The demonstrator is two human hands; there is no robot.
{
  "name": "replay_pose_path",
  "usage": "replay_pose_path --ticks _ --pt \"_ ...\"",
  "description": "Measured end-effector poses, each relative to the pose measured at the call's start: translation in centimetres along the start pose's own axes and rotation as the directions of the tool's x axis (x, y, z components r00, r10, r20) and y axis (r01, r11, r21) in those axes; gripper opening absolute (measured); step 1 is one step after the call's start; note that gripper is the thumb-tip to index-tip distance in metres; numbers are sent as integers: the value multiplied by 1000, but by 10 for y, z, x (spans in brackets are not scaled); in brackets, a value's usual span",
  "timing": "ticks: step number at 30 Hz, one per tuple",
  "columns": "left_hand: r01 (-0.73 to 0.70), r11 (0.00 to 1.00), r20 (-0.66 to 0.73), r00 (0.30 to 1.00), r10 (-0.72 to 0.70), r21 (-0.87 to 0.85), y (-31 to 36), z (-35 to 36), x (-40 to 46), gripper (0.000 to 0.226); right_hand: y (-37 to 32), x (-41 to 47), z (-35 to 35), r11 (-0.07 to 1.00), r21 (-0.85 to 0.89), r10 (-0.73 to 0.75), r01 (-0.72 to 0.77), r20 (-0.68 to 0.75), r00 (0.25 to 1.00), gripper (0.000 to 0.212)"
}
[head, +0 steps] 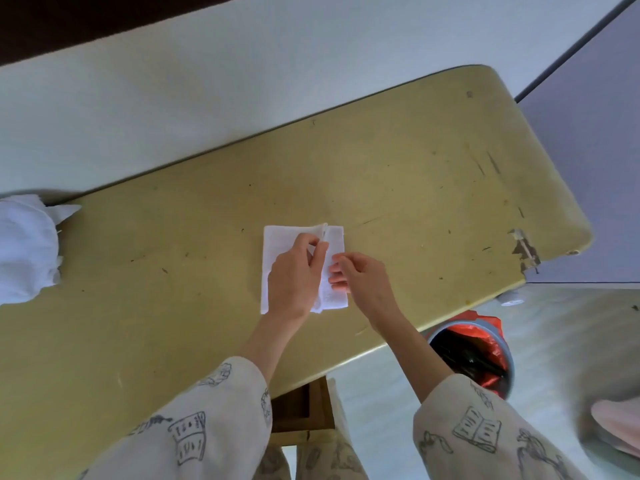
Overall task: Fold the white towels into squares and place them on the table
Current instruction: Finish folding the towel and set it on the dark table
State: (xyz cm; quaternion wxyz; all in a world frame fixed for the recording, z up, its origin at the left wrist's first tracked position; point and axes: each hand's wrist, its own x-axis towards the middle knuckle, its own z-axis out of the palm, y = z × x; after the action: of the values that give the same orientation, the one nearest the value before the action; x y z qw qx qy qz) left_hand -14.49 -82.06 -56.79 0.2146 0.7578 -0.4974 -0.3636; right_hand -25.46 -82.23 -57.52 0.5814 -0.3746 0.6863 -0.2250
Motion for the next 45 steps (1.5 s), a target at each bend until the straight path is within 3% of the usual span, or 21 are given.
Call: replay_pose_path --ticks 5,8,13,19,27,36,45 --pt "29 993 115 993 -16 -115 -1 6 -3 27 0 3 1 997 -77 9 -9 0 1000 31" --pt "-23 984 70 997 36 -179 -7 0 -8 28 -5 2 1 994 -104 -22 19 -25 999 19" --pt "-298 945 -107 944 313 137 -45 -12 -16 28 -8 7 6 977 -211 -52 38 -63 997 7" --pt "-444 813 -61 864 500 377 -71 -11 -21 27 -5 7 7 972 -227 -87 58 -123 989 13" --pt "-455 735 168 885 434 503 -88 -5 -25 47 -11 8 2 991 -134 5 -19 -102 995 16" --pt "-451 732 173 888 427 511 -89 -1 -27 54 -3 -5 -12 944 -327 61 -52 17 998 13" --pt "-451 738 178 889 422 503 -88 -1 -26 51 -5 -5 -10 950 -303 72 -73 -15 997 12"
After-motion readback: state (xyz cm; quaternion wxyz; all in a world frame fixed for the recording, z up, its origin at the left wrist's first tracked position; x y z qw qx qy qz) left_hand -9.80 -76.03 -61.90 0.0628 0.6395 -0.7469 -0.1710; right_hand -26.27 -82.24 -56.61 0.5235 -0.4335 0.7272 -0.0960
